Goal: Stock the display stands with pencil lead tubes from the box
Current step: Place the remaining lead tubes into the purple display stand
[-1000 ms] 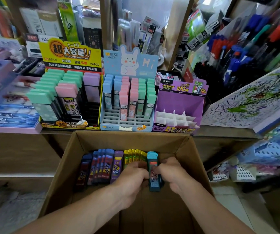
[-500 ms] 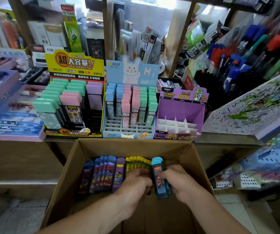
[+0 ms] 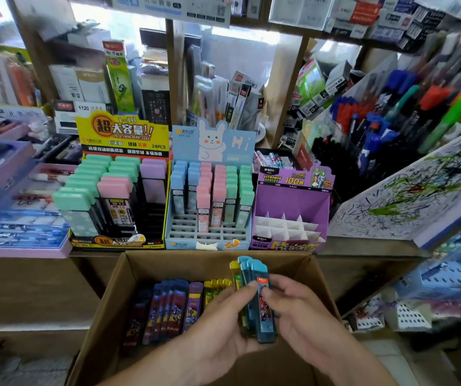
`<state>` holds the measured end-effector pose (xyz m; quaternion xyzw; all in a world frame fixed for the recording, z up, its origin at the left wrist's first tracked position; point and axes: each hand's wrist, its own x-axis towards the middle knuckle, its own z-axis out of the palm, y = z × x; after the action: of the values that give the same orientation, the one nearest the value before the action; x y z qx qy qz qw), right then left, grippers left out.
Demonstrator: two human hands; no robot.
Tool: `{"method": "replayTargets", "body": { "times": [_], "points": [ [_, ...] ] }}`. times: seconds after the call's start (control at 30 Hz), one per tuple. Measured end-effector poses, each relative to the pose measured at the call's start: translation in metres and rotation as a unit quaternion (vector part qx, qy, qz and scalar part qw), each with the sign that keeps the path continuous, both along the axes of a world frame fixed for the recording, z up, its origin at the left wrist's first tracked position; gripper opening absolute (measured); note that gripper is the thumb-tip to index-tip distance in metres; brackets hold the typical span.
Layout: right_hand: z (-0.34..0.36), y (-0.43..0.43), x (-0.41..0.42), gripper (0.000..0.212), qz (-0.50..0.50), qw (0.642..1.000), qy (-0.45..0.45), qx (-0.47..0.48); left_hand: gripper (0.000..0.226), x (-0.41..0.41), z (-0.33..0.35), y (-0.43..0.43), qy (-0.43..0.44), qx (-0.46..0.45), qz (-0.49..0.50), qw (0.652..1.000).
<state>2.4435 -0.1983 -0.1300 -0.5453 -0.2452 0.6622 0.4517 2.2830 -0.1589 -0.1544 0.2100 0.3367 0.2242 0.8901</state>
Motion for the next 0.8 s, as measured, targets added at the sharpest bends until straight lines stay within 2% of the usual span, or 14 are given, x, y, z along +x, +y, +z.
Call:
{"method": "replayTargets", "body": {
  "times": [0.17, 0.3, 0.4, 0.5, 0.73, 0.8],
  "points": [
    [0.006, 0.0, -0.005, 0.03, -0.001, 0.998, -0.006, 0.055, 0.028, -0.008, 0.012, 0.002, 0.005, 0.048, 0.013, 0.999],
    [0.01, 0.004, -0.009, 0.027, 0.014, 0.988, -0.127, 0.091, 0.022, -0.015, 0.019, 0.007, 0.037, 0.079, 0.014, 0.996],
    [0.016, 0.009, -0.009, 0.026, 0.022, 0.979, -0.17, 0.114, 0.023, -0.018, 0.028, 0.01, 0.075, 0.105, 0.02, 0.991],
    [0.019, 0.015, -0.007, 0.024, 0.019, 0.977, -0.168, 0.13, 0.034, -0.018, 0.04, 0.013, 0.105, 0.126, 0.049, 0.985],
    [0.02, 0.026, -0.009, 0.017, 0.007, 0.981, -0.139, 0.133, 0.02, -0.021, 0.052, 0.02, 0.151, 0.166, 0.067, 0.972],
    [0.02, 0.028, -0.01, 0.022, 0.008, 0.983, -0.126, 0.131, 0.02, -0.023, 0.052, 0.021, 0.15, 0.163, 0.071, 0.973]
  ]
}}
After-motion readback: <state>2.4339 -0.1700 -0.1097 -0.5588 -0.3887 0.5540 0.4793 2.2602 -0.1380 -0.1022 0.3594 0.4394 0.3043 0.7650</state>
